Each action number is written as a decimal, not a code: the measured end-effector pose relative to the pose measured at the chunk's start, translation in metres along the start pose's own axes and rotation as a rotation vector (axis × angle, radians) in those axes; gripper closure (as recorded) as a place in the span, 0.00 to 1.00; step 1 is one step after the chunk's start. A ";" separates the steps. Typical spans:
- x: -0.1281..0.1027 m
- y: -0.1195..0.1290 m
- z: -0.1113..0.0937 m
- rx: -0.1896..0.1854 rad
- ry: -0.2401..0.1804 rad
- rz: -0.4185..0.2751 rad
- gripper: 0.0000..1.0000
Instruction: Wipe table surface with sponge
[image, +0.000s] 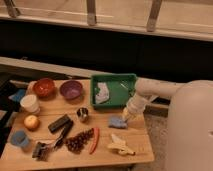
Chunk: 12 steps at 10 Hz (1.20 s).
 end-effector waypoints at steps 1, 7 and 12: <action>0.005 -0.015 -0.005 0.016 -0.001 0.019 1.00; 0.007 -0.064 -0.030 0.000 -0.020 -0.026 1.00; -0.028 0.021 -0.022 -0.078 -0.034 -0.162 1.00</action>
